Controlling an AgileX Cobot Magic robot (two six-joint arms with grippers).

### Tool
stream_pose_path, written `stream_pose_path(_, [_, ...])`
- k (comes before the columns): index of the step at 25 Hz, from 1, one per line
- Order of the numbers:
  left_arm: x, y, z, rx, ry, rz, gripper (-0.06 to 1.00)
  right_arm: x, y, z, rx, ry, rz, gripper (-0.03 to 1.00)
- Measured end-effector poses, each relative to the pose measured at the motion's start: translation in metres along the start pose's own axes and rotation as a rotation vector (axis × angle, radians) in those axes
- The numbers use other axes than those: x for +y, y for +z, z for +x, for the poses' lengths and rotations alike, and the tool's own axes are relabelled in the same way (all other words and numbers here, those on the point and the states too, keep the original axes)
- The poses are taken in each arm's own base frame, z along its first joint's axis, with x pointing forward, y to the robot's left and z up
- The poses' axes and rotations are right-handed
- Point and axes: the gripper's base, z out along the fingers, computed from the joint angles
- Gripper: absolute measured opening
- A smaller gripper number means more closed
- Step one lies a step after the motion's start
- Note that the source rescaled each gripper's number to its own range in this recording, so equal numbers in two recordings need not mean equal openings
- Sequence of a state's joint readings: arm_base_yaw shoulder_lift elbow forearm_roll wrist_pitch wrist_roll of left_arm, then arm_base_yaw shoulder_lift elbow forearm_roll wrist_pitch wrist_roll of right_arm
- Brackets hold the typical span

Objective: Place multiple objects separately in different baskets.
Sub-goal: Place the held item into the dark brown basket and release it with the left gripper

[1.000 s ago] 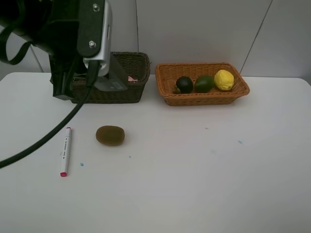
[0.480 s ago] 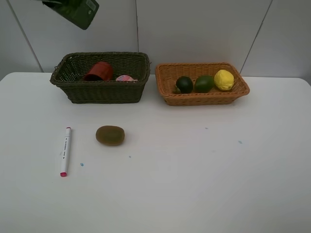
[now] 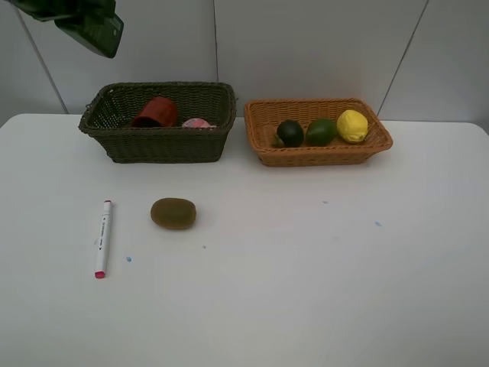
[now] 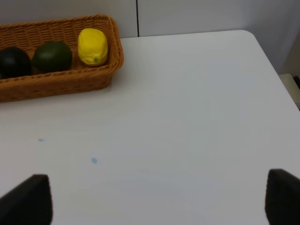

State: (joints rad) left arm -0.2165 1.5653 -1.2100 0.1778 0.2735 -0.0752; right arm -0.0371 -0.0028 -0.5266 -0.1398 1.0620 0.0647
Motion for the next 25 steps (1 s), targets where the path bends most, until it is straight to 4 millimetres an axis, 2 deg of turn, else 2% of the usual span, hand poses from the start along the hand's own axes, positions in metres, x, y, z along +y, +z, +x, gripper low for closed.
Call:
stream_pose_path(9, [0.003,0.087,0.02,0.139,-0.066,-0.011,0.37,0.0,0.0,0.0,0.0,0.0,0.0,0.99])
stream_pose_path(14, [0.006,0.122,0.041,0.231,-0.103,-0.025,0.37,0.0,0.0,0.0,0.0,0.0,0.0,0.99])
stream_pose_path(21, [0.018,0.143,0.072,0.353,-0.192,-0.065,0.37,0.0,0.0,0.0,0.0,0.0,0.0,0.99])
stream_pose_path(25, [0.024,0.145,0.078,0.389,-0.209,-0.081,0.37,0.0,0.0,0.0,0.0,0.0,0.0,0.99])
